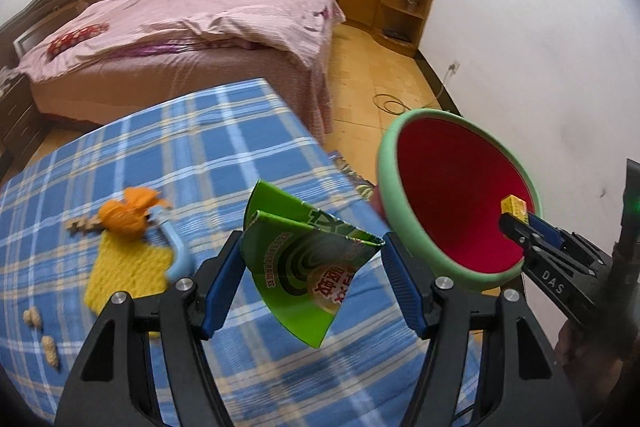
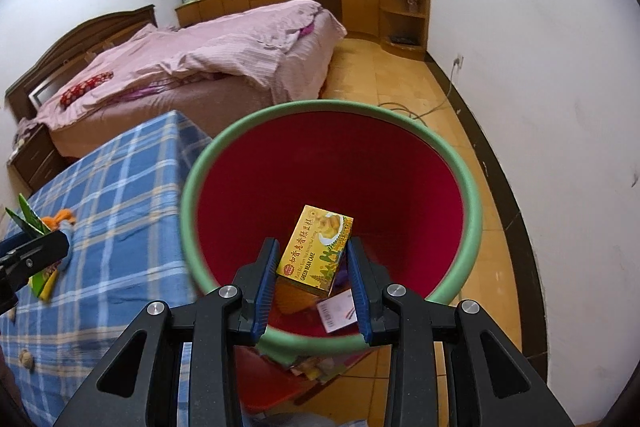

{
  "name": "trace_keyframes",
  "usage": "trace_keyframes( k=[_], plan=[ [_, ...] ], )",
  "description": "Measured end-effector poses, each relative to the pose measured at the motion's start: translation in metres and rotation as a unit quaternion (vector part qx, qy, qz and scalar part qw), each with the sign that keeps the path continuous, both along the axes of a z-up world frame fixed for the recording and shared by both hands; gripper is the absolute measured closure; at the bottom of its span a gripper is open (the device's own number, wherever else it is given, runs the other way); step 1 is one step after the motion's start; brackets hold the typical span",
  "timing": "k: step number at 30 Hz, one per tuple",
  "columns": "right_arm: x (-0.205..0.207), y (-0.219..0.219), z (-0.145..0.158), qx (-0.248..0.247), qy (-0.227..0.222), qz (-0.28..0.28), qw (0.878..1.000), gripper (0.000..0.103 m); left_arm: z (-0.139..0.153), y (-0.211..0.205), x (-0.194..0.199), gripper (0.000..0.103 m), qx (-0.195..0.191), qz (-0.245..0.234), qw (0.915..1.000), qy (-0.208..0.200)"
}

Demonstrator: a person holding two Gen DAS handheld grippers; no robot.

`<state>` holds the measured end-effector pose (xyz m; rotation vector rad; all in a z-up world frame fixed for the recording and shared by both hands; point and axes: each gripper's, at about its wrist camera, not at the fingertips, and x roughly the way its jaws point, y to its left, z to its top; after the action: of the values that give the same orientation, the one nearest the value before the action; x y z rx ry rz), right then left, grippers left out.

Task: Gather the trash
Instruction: 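Carry the yellow box and green packet over the red bin and open both tools, then move both tools back over the table toward the yellow foam net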

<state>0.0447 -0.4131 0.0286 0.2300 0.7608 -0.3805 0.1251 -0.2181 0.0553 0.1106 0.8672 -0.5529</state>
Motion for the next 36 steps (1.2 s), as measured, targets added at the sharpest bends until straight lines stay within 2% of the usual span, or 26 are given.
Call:
trace_keyframes(
  k=[8,15,22,31,33,36],
  plan=[
    [0.005,-0.025,-0.01,0.024,-0.005,-0.005,1.0,0.066,-0.007,-0.037,0.009,0.034,0.007,-0.028,0.9996,0.001],
    [-0.004,-0.044,-0.009,0.064,-0.037,-0.005,0.997,0.051,-0.013,-0.062,0.012,0.034,0.006,-0.053,0.9986,-0.002],
    [-0.023,-0.061,0.0,0.065,-0.064,-0.021,0.996,0.051,-0.017,-0.092,0.008,0.034,0.003,-0.087,0.9962,-0.004],
    [-0.037,-0.08,-0.008,0.059,-0.048,-0.06,0.995,0.05,-0.022,-0.134,0.002,0.034,0.018,-0.128,0.9915,-0.014],
    [-0.04,-0.083,-0.01,0.062,-0.047,-0.066,0.995,0.05,-0.023,-0.139,0.001,0.028,0.024,-0.127,0.9915,-0.02],
    [-0.042,-0.086,-0.013,0.065,-0.045,-0.07,0.994,0.05,-0.024,-0.14,0.0,0.027,0.024,-0.126,0.9914,-0.027]
  ],
)
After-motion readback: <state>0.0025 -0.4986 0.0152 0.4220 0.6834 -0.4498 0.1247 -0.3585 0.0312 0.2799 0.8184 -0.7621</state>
